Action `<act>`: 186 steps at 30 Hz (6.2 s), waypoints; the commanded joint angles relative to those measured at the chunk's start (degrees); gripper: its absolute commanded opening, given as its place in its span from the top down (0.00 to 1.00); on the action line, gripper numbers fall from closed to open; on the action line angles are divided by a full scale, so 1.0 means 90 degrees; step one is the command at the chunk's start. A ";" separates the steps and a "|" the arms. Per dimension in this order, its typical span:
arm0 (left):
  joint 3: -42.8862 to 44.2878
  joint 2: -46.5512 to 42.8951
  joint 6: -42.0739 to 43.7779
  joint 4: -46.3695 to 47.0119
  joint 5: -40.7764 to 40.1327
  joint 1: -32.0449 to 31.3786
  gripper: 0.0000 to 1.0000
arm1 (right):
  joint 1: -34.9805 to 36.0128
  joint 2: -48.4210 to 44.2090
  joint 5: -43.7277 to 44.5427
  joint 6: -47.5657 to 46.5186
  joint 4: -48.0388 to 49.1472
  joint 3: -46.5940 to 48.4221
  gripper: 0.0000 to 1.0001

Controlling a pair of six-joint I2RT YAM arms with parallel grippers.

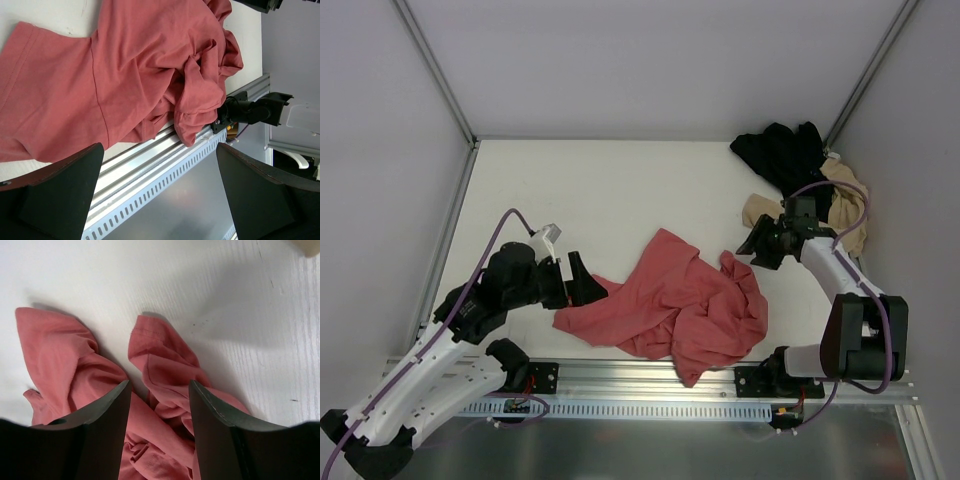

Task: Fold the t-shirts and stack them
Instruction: Flatten out the tshirt

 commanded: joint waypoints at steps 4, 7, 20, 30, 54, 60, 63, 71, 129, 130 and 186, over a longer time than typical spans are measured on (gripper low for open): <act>-0.0027 -0.0105 0.0068 0.0073 0.0100 -0.0050 0.01 | 0.0025 -0.0197 -0.0040 -0.0087 0.0116 -0.0451 0.47; 0.0002 -0.0134 0.0088 0.0025 0.0080 -0.0050 0.01 | 0.0142 -0.0099 -0.0059 -0.0096 0.0204 -0.0549 0.46; -0.0135 -0.0222 0.0078 0.0063 0.0022 -0.0050 0.01 | 0.0484 0.0408 -0.0098 -0.0009 0.0643 -0.0286 0.99; -0.0408 -0.0447 0.0078 0.0229 -0.0057 -0.0050 0.01 | 0.1236 0.2077 -0.0557 -0.0174 0.0859 0.2418 0.99; -0.1219 -0.0144 0.0147 0.1284 -0.0057 -0.0050 0.01 | 0.3551 0.6260 -0.1232 -0.2039 -0.0794 0.8674 0.01; -0.1112 -0.0202 0.0146 0.1313 -0.0018 -0.0050 0.01 | 0.4232 0.3810 0.2635 -0.2635 -0.1141 0.5591 0.01; -0.1102 -0.0309 0.0156 0.1333 -0.0018 -0.0050 0.01 | 0.4536 0.2803 0.3708 -0.2578 -0.1367 0.4330 0.01; -0.0945 -0.0534 0.0176 0.1168 0.0021 -0.0050 0.01 | 0.4947 0.1669 0.4286 -0.2001 -0.1484 0.3240 0.01; -0.1258 -0.1404 0.0274 0.0591 -0.0291 -0.0050 0.01 | 0.5475 0.2733 0.5429 -0.0546 -0.1182 0.2254 0.97; -0.1267 -0.1404 0.0274 0.0581 -0.0330 -0.0050 0.01 | 0.5484 0.2675 0.5477 -0.0536 -0.1202 0.2244 0.99; -0.1133 0.0576 0.0934 0.3322 -0.0877 -0.0059 0.01 | 0.2848 -0.0021 0.5800 -0.1581 -0.1982 0.1687 0.99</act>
